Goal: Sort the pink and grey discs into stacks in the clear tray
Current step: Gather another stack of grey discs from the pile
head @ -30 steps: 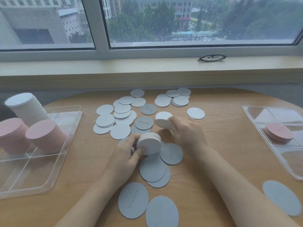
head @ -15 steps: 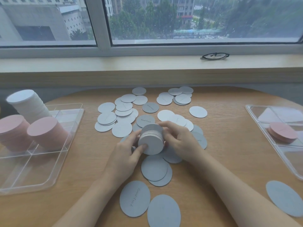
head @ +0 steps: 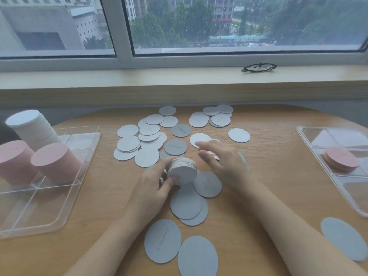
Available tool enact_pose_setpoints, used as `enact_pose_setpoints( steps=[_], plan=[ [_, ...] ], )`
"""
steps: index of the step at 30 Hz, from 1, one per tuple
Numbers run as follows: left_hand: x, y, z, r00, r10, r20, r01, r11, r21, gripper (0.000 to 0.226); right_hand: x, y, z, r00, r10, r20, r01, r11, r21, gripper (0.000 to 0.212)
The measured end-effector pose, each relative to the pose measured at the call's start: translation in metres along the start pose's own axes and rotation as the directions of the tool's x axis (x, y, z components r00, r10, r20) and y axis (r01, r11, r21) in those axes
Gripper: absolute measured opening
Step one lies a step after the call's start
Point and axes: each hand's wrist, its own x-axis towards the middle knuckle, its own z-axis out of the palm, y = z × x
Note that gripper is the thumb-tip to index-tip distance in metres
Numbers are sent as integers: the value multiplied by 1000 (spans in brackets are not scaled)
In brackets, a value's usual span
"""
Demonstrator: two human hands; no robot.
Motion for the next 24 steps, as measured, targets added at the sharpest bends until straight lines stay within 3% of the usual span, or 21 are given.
enact_pose_setpoints(
  steps=[4,7,10,14,16,20,22,24],
  plan=[
    [0,3,0,1000,17,6,-17,1000,11,44,5,25,-13,976,217,18,-189,884,-427,50],
    [0,3,0,1000,14,11,-14,1000,8,43,5,28,-15,962,268,54,-212,856,-471,50],
    [0,3,-1,1000,22,15,-22,1000,-6,42,7,23,-16,975,223,18,-181,833,-522,38],
    [0,5,-1,1000,14,11,-14,1000,-10,42,7,15,-21,975,184,-123,-222,795,-565,33],
    [0,7,-2,1000,17,10,-17,1000,-10,43,7,17,-20,972,83,-218,-197,791,-579,33],
    [-1,6,-1,1000,18,3,-17,1000,-23,43,3,9,-17,937,-46,-347,-93,922,-375,31],
    [-1,4,-1,1000,4,-2,-4,1000,-5,45,0,-1,-11,943,-20,-331,-26,991,-135,28],
    [-1,2,-1,1000,-9,-6,9,1000,10,50,-4,-12,-4,959,56,-276,-16,990,143,24]
  ],
)
